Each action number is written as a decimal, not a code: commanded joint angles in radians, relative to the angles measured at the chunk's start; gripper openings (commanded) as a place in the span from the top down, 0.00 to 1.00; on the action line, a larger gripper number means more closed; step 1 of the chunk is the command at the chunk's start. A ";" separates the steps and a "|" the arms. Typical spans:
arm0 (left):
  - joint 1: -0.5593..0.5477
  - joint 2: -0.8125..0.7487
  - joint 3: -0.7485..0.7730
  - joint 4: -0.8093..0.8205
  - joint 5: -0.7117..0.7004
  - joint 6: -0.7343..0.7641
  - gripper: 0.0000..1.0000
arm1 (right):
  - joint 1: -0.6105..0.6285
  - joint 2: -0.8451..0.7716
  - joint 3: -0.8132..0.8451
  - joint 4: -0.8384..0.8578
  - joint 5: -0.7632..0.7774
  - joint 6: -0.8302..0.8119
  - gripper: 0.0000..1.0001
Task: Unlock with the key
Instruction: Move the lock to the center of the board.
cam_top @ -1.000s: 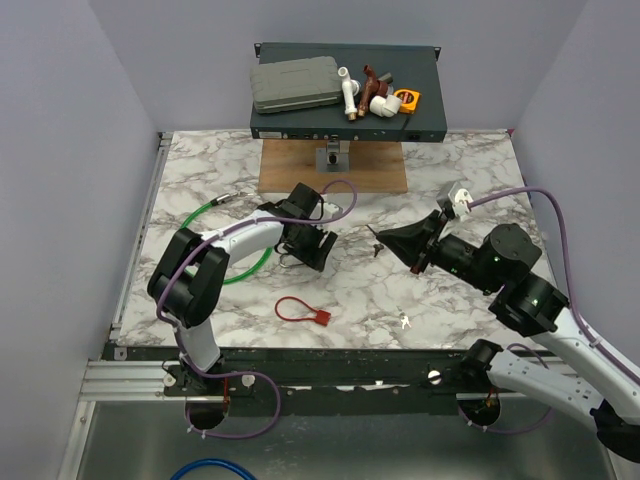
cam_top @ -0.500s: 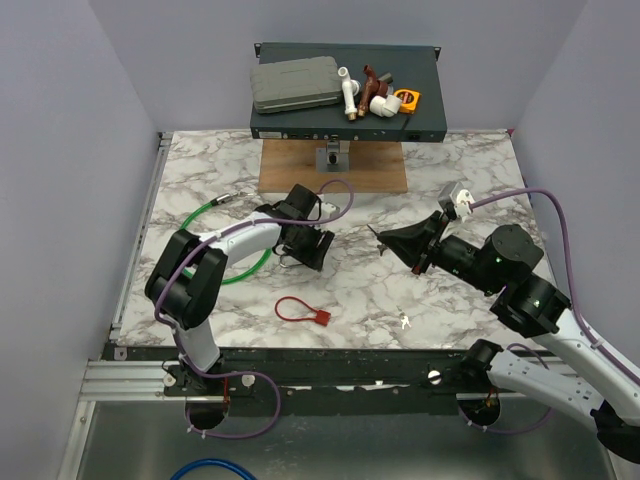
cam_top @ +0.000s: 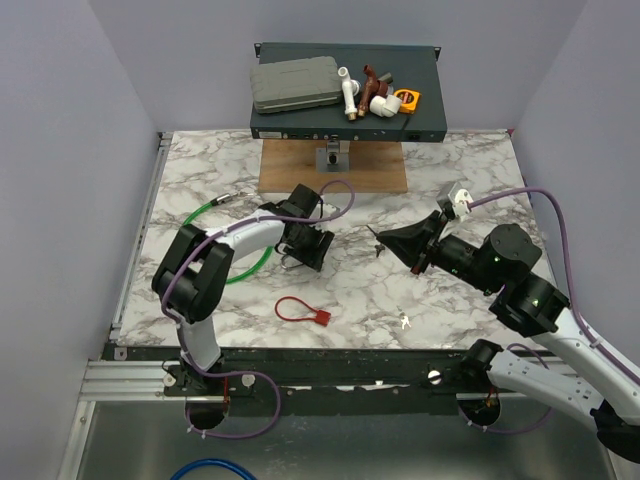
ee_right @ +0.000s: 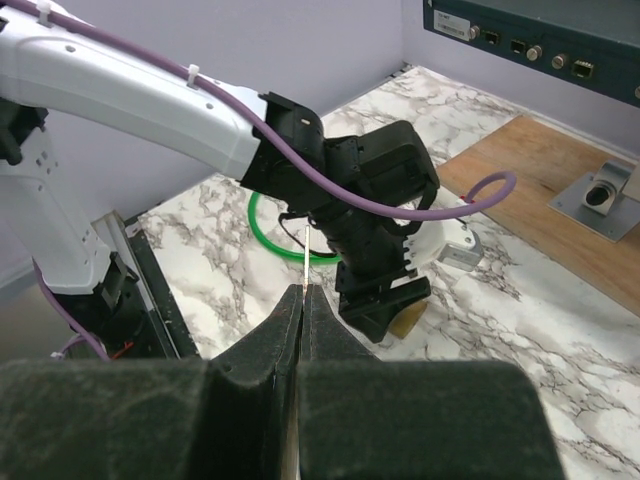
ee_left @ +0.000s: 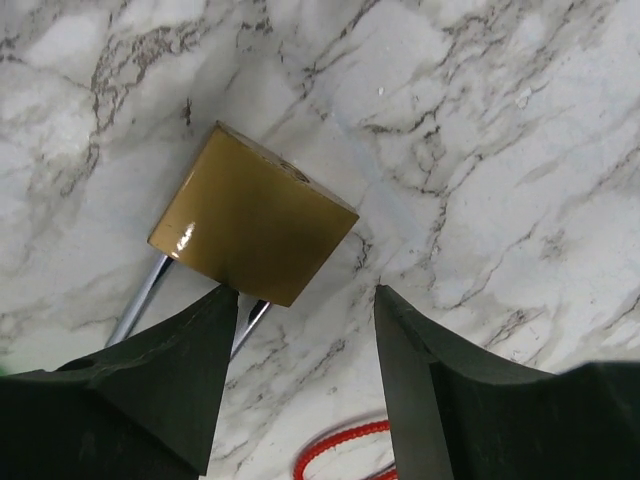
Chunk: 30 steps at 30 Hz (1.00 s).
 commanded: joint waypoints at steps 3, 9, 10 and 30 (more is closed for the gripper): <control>-0.040 0.111 0.120 -0.046 0.006 0.059 0.46 | -0.005 -0.005 0.020 -0.006 0.023 0.005 0.99; -0.079 0.168 0.171 -0.109 0.077 0.124 0.62 | -0.005 -0.007 0.031 -0.018 0.039 0.001 0.99; -0.089 0.172 0.175 -0.112 0.085 0.134 0.63 | -0.005 -0.009 0.031 -0.019 0.041 0.002 0.99; -0.247 0.201 0.236 -0.225 0.134 0.381 0.64 | -0.005 -0.127 0.013 -0.083 0.081 0.034 0.99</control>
